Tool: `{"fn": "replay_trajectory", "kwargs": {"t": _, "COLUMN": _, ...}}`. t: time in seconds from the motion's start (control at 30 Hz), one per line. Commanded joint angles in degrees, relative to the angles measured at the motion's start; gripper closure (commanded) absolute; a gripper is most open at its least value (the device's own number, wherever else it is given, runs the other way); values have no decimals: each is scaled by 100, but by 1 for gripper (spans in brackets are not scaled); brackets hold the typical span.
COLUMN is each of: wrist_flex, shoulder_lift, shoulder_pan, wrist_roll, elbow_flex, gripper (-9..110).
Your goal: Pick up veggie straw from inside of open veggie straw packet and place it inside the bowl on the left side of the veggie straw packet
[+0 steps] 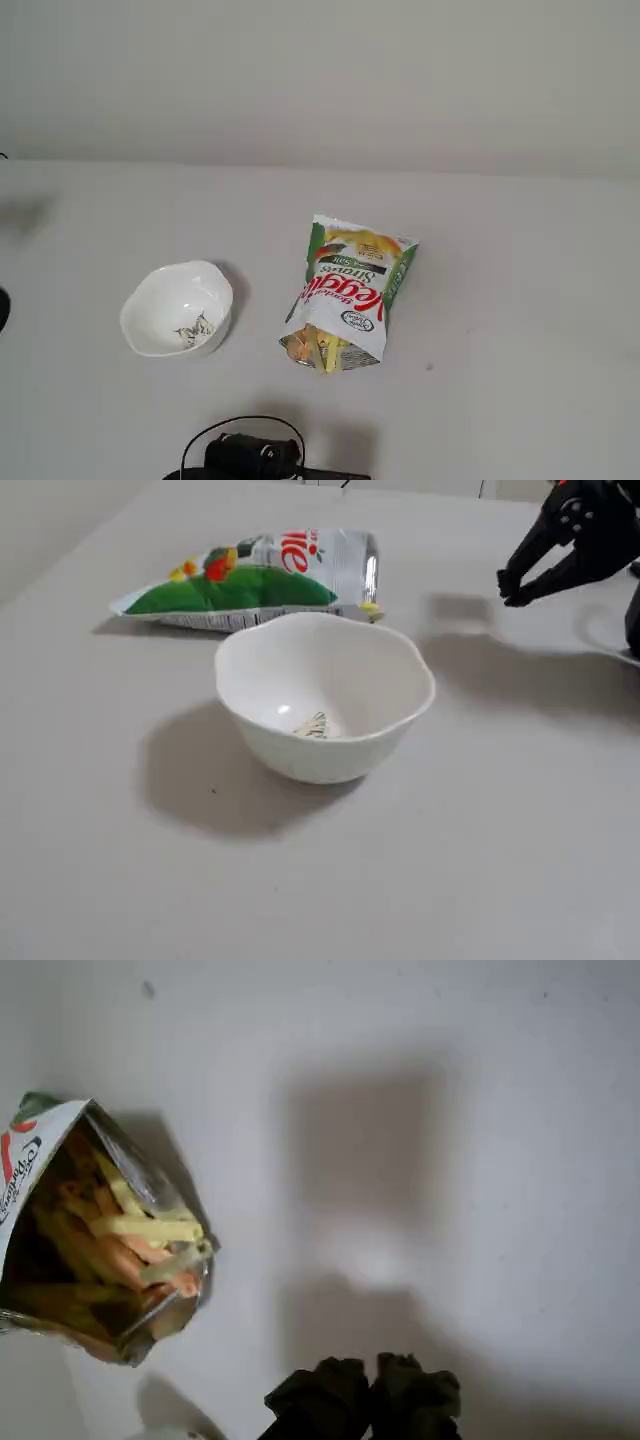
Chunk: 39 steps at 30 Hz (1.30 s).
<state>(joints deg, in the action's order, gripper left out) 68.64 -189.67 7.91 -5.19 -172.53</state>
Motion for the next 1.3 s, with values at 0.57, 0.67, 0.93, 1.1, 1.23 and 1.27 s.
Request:
{"fn": "replay_trajectory", "kwargs": {"t": 0.57, "wrist_flex": -26, "shoulder_lift": -62, "shoulder_pan": 70, "wrist_roll": 44, "elbow_flex": -9, "gripper": 101}}
{"fn": "replay_trajectory", "kwargs": {"t": 0.67, "wrist_flex": -26, "shoulder_lift": -62, "shoulder_pan": 70, "wrist_roll": 44, "elbow_flex": -9, "gripper": 101}}
{"fn": "replay_trajectory", "kwargs": {"t": 0.93, "wrist_flex": -26, "shoulder_lift": -62, "shoulder_pan": 70, "wrist_roll": 44, "elbow_flex": -9, "gripper": 101}}
{"fn": "replay_trajectory", "kwargs": {"t": 1.1, "wrist_flex": -35, "shoulder_lift": -62, "shoulder_pan": -185, "wrist_roll": -229, "elbow_flex": -9, "gripper": 101}}
{"fn": "replay_trajectory", "kwargs": {"t": 1.23, "wrist_flex": -316, "shoulder_lift": -62, "shoulder_pan": -404, "wrist_roll": -756, "elbow_flex": -88, "gripper": 101}}
{"fn": "replay_trajectory", "kwargs": {"t": 1.27, "wrist_flex": -413, "shoulder_lift": -62, "shoulder_pan": -457, "wrist_roll": -1336, "elbow_flex": -132, "gripper": 101}}
